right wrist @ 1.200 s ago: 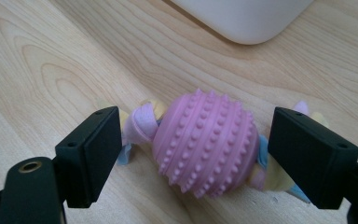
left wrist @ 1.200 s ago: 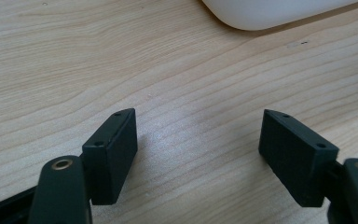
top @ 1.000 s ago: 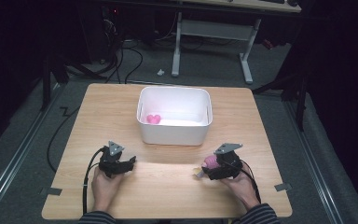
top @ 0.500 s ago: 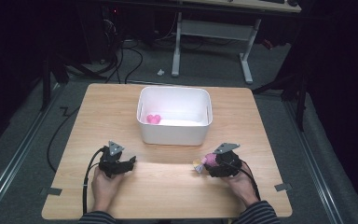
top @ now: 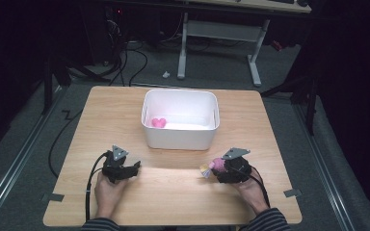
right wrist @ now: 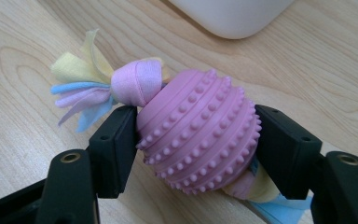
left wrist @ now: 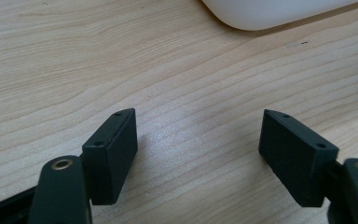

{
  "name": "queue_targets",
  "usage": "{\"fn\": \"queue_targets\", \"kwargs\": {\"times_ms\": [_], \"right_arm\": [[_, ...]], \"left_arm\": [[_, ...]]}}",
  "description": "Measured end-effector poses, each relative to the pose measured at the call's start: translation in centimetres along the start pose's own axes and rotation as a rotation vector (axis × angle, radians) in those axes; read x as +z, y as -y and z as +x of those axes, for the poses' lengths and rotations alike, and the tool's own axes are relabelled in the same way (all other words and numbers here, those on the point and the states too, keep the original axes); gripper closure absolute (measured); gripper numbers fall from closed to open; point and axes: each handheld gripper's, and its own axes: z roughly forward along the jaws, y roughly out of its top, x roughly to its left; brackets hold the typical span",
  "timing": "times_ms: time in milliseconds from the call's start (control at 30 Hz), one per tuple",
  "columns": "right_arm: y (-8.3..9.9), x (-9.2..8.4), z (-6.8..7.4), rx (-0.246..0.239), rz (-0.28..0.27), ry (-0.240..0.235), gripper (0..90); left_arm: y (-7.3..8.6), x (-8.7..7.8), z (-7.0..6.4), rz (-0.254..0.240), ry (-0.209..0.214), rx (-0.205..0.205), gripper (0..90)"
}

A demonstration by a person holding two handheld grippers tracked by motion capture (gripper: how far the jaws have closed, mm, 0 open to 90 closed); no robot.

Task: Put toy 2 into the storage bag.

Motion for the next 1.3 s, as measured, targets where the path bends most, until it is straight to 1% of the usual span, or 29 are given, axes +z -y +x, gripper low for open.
{"fn": "queue_targets", "kwargs": {"times_ms": [33, 233, 333, 400, 433, 600, 767, 833, 900, 967, 1033, 1200, 1300], "right_arm": [[0.1, -0.3, -0.2, 0.009, -0.005, 0.000, 33.8], [-0.1, -1.3, -0.5, 0.008, -0.009, -0.001, 33.8], [-0.3, -2.0, -0.8, 0.018, -0.023, -0.011, 33.8], [-0.3, -2.2, -1.0, 0.023, -0.027, -0.016, 33.8], [-0.3, -2.5, -1.2, 0.031, -0.028, -0.021, 33.8], [-0.3, -3.0, -1.5, 0.034, -0.030, -0.030, 33.8], [-0.4, -3.9, -2.0, 0.055, -0.036, -0.050, 33.7], [-0.4, -4.1, -2.1, 0.056, -0.036, -0.051, 33.7], [-0.6, -4.8, -2.4, 0.065, -0.046, -0.044, 33.7], [-0.6, -5.0, -2.6, 0.061, -0.048, -0.042, 33.7], [-0.8, -5.7, -2.9, 0.063, -0.063, -0.018, 33.6], [-1.2, -6.5, -3.5, 0.071, -0.078, -0.017, 33.7], [-1.8, -7.4, -4.0, 0.071, -0.091, -0.018, 33.7]], "left_arm": [[0.0, 0.0, 0.0, 0.000, 0.000, 0.000, 28.3], [0.0, 0.0, 0.0, 0.000, 0.000, 0.000, 28.3], [0.0, 0.0, 0.0, 0.001, 0.000, 0.000, 28.3], [0.0, 0.0, 0.0, 0.001, 0.000, 0.000, 28.3], [0.0, 0.0, 0.0, 0.001, 0.000, 0.001, 28.3], [0.0, 0.0, 0.0, 0.000, 0.000, 0.000, 28.3], [0.0, 0.0, 0.0, 0.001, 0.000, 0.001, 28.3], [0.0, 0.0, 0.0, 0.000, 0.000, 0.001, 28.3], [0.0, 0.0, 0.0, 0.000, 0.000, 0.000, 28.3], [0.0, 0.0, 0.0, 0.000, 0.000, 0.000, 28.3], [0.0, 0.0, 0.0, 0.000, 0.000, 0.000, 28.3], [0.0, 0.0, 0.0, 0.000, 0.000, 0.000, 28.3], [0.0, 0.0, 0.0, 0.000, 0.000, 0.000, 28.3]]}}
